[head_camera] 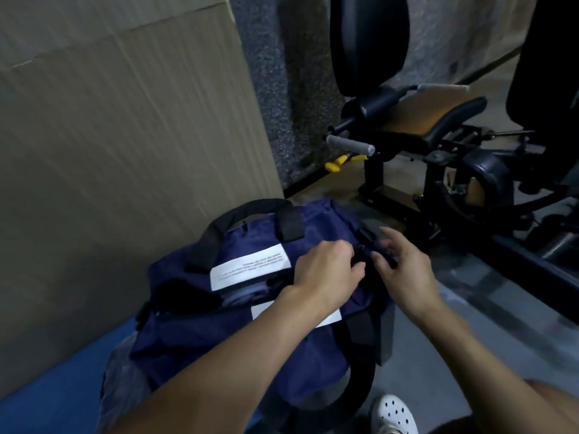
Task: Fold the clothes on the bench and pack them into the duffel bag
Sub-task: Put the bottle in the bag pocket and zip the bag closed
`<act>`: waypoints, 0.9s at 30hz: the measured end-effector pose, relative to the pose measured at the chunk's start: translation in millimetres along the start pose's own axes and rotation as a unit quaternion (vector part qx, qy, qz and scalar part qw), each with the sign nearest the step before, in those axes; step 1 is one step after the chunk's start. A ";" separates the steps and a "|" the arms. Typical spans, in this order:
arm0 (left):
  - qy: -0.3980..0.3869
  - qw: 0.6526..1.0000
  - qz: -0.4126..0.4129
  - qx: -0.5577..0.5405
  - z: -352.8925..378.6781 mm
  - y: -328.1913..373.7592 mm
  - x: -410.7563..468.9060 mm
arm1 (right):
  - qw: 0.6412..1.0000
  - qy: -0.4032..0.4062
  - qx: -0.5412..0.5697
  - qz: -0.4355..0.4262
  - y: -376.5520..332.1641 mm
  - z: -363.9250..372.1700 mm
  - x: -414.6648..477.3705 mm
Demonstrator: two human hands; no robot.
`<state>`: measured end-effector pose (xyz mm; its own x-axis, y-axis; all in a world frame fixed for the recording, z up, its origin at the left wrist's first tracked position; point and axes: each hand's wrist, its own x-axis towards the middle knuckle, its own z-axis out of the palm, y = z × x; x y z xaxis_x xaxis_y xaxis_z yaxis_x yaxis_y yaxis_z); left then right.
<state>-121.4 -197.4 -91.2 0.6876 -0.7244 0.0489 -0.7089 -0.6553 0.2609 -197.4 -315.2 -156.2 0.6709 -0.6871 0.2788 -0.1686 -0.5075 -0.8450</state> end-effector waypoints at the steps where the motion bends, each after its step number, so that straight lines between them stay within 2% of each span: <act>1: 0.000 1.000 -0.006 0.016 4.1 1.6 3.9 | 1.000 0.000 -0.007 0.009 3.6 -1.5 3.8; 5: 0.014 0.999 -0.024 0.043 14.7 5.5 12.3 | 0.998 -0.039 -0.008 0.055 16.5 -6.1 14.6; 8: 0.034 0.999 -0.028 0.032 18.9 11.1 13.5 | 0.997 -0.024 0.059 0.051 19.3 -6.1 17.0; 12: 0.081 0.994 -0.062 -0.048 18.0 21.4 18.5 | 0.984 0.010 0.173 0.029 22.0 -9.1 21.1; 16: 0.100 0.985 -0.092 -0.107 13.8 25.3 20.2 | 0.981 -0.007 0.195 -0.001 22.7 -10.3 21.5; 21: 0.106 0.971 -0.075 -0.202 10.2 22.5 15.8 | 0.993 -0.032 0.055 -0.104 21.1 -11.1 20.7; 27: 0.091 0.959 -0.051 -0.265 1.8 11.8 10.1 | 0.989 -0.076 -0.036 -0.124 13.2 -4.7 23.8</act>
<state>-123.2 -212.8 -89.4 0.7991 -0.5819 0.1512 -0.4901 -0.4847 0.7245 -187.1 -340.7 -158.5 0.7983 -0.4536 0.3962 -0.0329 -0.6897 -0.7233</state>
